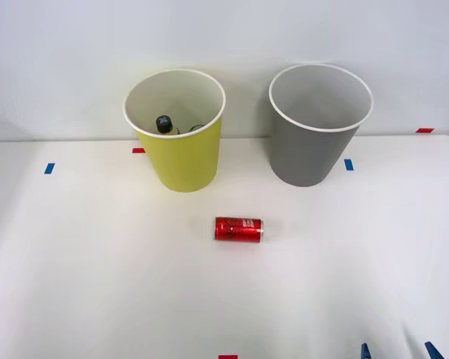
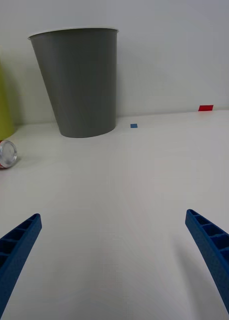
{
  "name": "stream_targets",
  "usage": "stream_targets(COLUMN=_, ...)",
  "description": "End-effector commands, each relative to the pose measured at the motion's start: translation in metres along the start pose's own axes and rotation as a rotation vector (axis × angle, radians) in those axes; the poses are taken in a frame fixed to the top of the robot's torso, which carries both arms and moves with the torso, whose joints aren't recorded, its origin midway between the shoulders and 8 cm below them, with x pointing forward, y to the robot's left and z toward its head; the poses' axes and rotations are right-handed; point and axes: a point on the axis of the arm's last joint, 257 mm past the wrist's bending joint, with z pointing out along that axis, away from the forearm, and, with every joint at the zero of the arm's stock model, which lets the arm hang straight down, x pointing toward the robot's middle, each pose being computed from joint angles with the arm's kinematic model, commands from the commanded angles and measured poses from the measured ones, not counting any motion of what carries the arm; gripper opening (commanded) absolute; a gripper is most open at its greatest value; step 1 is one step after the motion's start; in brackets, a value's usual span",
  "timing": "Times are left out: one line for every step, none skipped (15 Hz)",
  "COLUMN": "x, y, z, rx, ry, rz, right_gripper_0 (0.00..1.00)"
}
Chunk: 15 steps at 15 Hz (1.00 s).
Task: Put cans in the gray bin, plastic bottles in the light green bin
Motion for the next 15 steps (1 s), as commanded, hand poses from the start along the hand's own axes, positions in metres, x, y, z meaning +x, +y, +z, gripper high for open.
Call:
stream_targets(x=0.0, y=0.0, z=0.0, rx=0.0, ry=0.0, rz=0.0, right_gripper_0=1.0)
stream_targets(x=0.0, y=0.0, z=0.0, rx=0.0, ry=0.0, rz=0.0, right_gripper_0=1.0)
stream_targets(x=0.0, y=0.0, z=0.0, rx=0.0, ry=0.0, rz=0.0, right_gripper_0=1.0)
stream_targets(x=0.0, y=0.0, z=0.0, rx=0.0, ry=0.0, rz=0.0, right_gripper_0=1.0)
stream_targets(x=0.0, y=0.0, z=0.0, rx=0.0, ry=0.0, rz=0.0, right_gripper_0=1.0)
stream_targets(x=0.0, y=0.0, z=0.0, rx=0.0, ry=0.0, rz=0.0, right_gripper_0=1.0)
stream_targets(x=0.0, y=0.0, z=0.0, rx=0.0, ry=0.0, rz=0.0, right_gripper_0=1.0)
stream_targets(x=0.0, y=0.0, z=0.0, rx=0.0, ry=0.0, rz=0.0, right_gripper_0=1.0)
stream_targets(x=0.0, y=0.0, z=0.0, rx=0.0, ry=0.0, rz=0.0, right_gripper_0=1.0)
stream_targets(x=0.0, y=0.0, z=0.0, rx=0.0, ry=0.0, rz=0.0, right_gripper_0=1.0)
stream_targets(x=0.0, y=0.0, z=0.0, rx=0.0, ry=0.0, rz=0.0, right_gripper_0=1.0)
stream_targets(x=0.0, y=0.0, z=0.0, rx=0.0, ry=0.0, rz=0.0, right_gripper_0=1.0)
stream_targets(x=0.0, y=0.0, z=0.0, rx=0.0, ry=0.0, rz=0.0, right_gripper_0=1.0)
stream_targets(x=0.0, y=0.0, z=0.0, rx=0.0, ry=0.0, rz=0.0, right_gripper_0=1.0)
stream_targets(x=0.0, y=0.0, z=0.0, rx=0.0, ry=0.0, rz=0.0, right_gripper_0=1.0)
